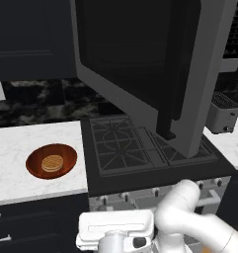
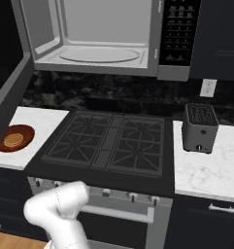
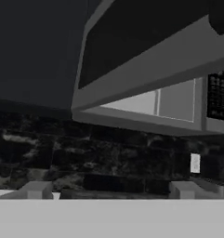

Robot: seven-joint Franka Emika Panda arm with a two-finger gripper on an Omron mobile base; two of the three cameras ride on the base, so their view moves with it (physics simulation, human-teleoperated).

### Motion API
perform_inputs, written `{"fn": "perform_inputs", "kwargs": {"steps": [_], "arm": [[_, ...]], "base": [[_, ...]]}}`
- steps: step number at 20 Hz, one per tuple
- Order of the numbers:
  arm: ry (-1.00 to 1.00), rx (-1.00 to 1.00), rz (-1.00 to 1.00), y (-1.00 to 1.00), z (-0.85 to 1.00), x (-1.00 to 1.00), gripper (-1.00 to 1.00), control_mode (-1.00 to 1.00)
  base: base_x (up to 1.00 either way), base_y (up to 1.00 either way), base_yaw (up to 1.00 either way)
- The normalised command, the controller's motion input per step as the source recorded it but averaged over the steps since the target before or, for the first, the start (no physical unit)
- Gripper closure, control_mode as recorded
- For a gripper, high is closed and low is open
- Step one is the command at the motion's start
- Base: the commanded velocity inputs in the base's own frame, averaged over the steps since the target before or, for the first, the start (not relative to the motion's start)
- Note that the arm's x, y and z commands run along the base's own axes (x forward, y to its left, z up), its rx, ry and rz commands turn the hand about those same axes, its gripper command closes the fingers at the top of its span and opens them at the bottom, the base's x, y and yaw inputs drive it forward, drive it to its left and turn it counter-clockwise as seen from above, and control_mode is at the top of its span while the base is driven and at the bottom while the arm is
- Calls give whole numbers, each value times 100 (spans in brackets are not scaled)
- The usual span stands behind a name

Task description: Open the microwave, place the bowl with waffle inside the microwave, then close the microwave door and turn it on.

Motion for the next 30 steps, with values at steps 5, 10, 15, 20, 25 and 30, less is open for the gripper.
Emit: {"fn": "perform_inputs", "kwargs": {"steps": [5,10,15,20,25,30], "arm": [[0,38,53,-62,17,-24,-100,-100],[13,29,31,-40,87,-11,-100,-100],[26,18,16,-22,97,-5,-100,-100],[11,22,30,-47,32,-6,-100,-100],[1,24,39,-59,15,-18,-100,-100],[0,4,27,-46,15,-39,-100,-100]], "base": [[0,0,0],[0,0,0],[0,0,0],[0,0,0],[0,0,0],[0,0,0]]}}
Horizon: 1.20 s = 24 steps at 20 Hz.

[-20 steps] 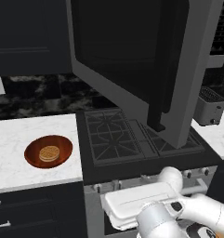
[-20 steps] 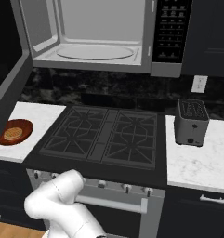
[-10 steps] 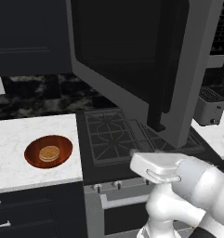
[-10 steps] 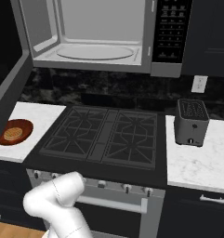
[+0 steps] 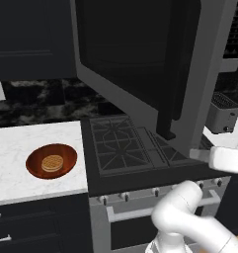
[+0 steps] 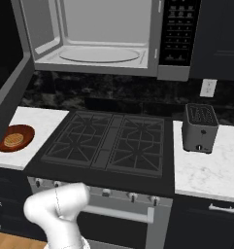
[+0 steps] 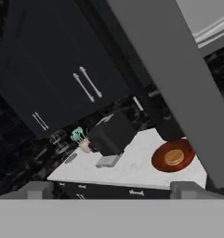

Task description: Open the microwave, place the bowl with waffle inside the microwave, then close the microwave door and turn it on.

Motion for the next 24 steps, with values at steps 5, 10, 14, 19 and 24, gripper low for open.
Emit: {"fn": "perform_inputs", "kwargs": {"steps": [5,10,14,19,24], "arm": [[1,2,14,-62,13,-2,-100,-100],[14,20,2,-85,4,41,-100,-100],[8,32,1,-68,0,74,-100,-100],[13,28,14,-15,0,100,-100,-100],[22,8,24,25,0,100,-100,-100]], "base": [[0,0,0],[0,0,0],[0,0,0],[0,0,0],[0,0,0]]}}
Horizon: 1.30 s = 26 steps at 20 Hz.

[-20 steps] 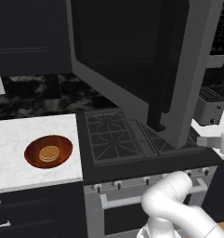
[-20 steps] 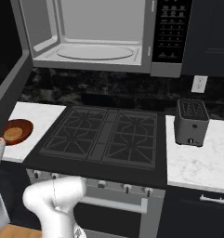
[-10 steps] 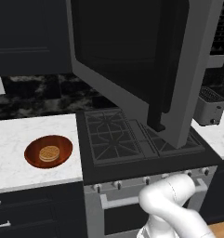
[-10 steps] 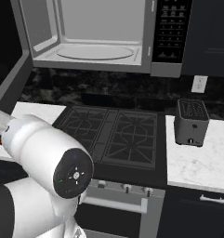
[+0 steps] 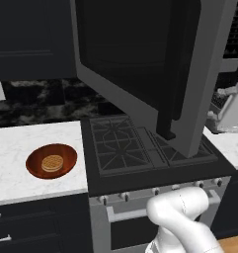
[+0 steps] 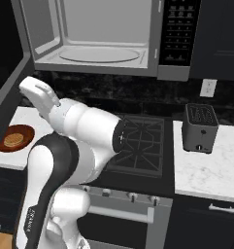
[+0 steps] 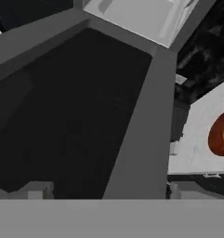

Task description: Open the microwave, place the bowl with waffle inside the microwave, then close the microwave door and turn it on.

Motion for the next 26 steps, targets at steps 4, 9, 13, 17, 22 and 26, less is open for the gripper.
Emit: {"fn": "perform_inputs", "kwargs": {"steps": [4,9,13,17,22,26], "arm": [[23,0,28,66,0,91,-100,-100],[25,-2,29,77,2,62,-100,-100],[21,-4,27,76,0,39,-100,-100],[6,-13,18,98,0,1,-100,-100],[0,-13,13,100,0,-12,-100,-100],[0,-4,6,85,2,-7,-100,-100]], "base": [[0,0,0],[0,0,0],[0,0,0],[0,0,0],[0,0,0],[0,0,0]]}}
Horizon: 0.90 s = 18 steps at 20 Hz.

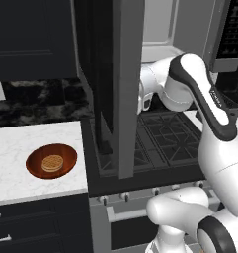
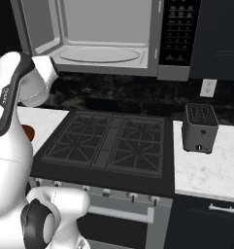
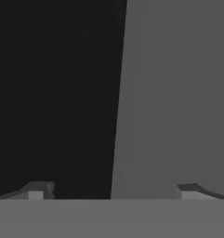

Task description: Open the microwave, place the bowl with waffle inside the microwave, then close the microwave door and turn it on.

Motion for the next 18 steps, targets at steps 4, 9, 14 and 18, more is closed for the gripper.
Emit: {"fn": "perform_inputs", "kwargs": {"steps": [4,9,14,18], "arm": [[7,0,-6,48,0,5,-100,-100],[0,-3,-1,-2,-1,0,-100,-100],[-2,-10,0,-74,-2,-7,-100,-100],[6,-30,3,-100,-64,61,-100,-100]], "base": [[0,0,0],[0,0,0],[0,0,0],[0,0,0]]}}
